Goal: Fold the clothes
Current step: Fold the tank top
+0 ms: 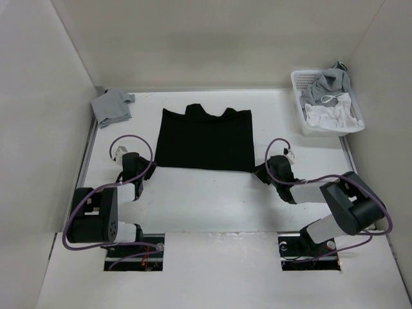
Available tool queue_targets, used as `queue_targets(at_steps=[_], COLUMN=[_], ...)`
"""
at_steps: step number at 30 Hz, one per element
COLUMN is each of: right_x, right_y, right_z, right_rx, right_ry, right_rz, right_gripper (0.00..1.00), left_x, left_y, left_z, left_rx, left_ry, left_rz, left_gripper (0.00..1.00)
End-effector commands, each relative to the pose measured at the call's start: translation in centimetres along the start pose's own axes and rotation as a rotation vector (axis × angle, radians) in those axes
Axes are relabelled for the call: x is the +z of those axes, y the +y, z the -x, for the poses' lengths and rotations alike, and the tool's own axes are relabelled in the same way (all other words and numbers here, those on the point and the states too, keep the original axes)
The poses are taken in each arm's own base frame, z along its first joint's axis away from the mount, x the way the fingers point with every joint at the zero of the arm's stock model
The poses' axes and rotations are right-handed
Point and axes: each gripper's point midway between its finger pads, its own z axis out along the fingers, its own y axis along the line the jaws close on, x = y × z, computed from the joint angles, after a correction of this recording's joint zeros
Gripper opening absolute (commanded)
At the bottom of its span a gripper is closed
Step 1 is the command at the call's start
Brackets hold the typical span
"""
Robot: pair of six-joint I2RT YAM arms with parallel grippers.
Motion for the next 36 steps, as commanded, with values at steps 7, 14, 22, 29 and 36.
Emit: queue_targets(at_steps=[7, 14, 22, 29, 36], right_x=[-3.9, -18.9, -32.1, -28.7, -11.6], right_y=[5.9, 12.4, 18.7, 21.7, 18.5], right_z=[2.4, 6.7, 11.0, 10.1, 10.1], right_rx=[-0.105, -0.280, -0.327, -0.450, -0.363], right_ry=[-0.100, -0.239, -0.289, -0.317, -0.141], right_rz=[0.158, 0.303, 0.532, 0.510, 0.392], right_gripper=[0.00, 0.00, 0.00, 0.02, 0.02], left_x=[-4.1, -19.4, -33.8, -28.0, -13.2], left_y=[-7.0, -16.6, -22.8, -21.6, -18.5], left_z=[3.4, 9.9, 13.9, 13.3, 11.7], left_rx=[-0.019, -0.013, 0.028, 0.032, -0.012], left_ry=[-0.097, -0.308, -0.471, -0.418, -0.300], left_rz=[-0.240, -0.549, -0.777, -0.642, -0.413], left_gripper=[0.00, 0.00, 0.00, 0.00, 0.00])
